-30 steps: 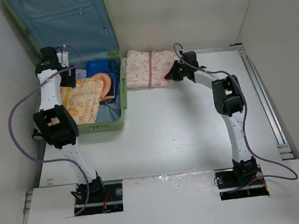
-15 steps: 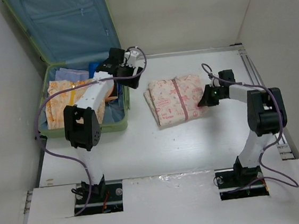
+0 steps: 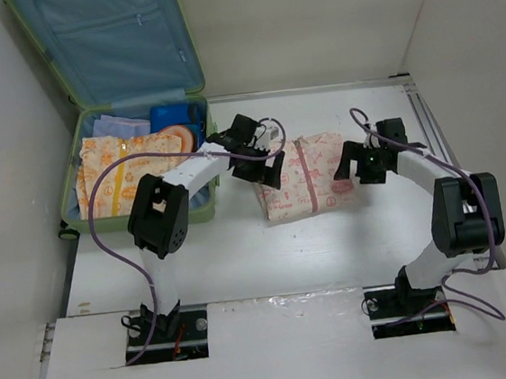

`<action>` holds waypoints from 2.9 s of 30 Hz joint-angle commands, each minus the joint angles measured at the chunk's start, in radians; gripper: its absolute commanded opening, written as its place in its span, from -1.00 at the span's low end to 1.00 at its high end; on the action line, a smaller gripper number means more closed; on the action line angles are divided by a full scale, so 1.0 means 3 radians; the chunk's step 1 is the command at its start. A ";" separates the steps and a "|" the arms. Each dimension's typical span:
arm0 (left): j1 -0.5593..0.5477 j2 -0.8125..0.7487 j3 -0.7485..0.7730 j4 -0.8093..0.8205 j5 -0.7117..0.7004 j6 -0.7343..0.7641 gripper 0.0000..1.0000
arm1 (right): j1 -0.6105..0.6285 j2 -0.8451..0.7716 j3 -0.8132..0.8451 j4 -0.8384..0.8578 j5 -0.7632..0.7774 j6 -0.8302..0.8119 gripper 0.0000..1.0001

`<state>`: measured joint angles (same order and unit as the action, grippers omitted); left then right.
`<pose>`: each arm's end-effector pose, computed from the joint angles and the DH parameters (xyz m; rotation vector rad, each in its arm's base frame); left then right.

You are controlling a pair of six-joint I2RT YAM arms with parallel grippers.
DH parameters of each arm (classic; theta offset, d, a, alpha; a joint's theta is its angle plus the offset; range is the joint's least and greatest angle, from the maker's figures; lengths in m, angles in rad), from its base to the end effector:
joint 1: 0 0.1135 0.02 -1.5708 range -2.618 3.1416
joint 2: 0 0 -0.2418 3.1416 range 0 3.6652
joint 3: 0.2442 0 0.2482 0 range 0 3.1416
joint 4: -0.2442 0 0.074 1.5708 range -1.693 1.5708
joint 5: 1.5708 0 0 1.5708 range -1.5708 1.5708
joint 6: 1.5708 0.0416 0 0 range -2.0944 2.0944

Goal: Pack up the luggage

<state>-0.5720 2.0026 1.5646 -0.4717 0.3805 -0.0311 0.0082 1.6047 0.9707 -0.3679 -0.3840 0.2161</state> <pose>0.3565 -0.2479 0.1964 0.8361 2.3908 -0.7223 0.3183 0.0182 0.1660 0.1210 2.5622 0.5785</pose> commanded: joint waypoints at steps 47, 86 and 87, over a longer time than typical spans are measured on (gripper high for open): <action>0.0014 0.0137 0.2101 -0.1730 -0.2361 0.1310 -1.00 | -0.0283 -0.0522 0.0727 -0.0380 0.1116 -0.0419 1.00; 0.2500 -0.0427 0.0021 -0.0641 -0.1438 0.1520 -1.00 | 0.0182 -0.0175 0.1029 -0.0369 0.1086 -0.0358 1.00; 0.2500 -0.0391 0.0021 -0.0697 -0.1270 0.1490 -1.00 | 0.0223 -0.0134 0.1085 -0.0369 0.1086 -0.0357 1.00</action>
<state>0.1806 1.9026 1.5364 -0.6315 -0.1219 0.4564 0.0353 1.5501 1.2285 -0.4896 -0.0776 0.0925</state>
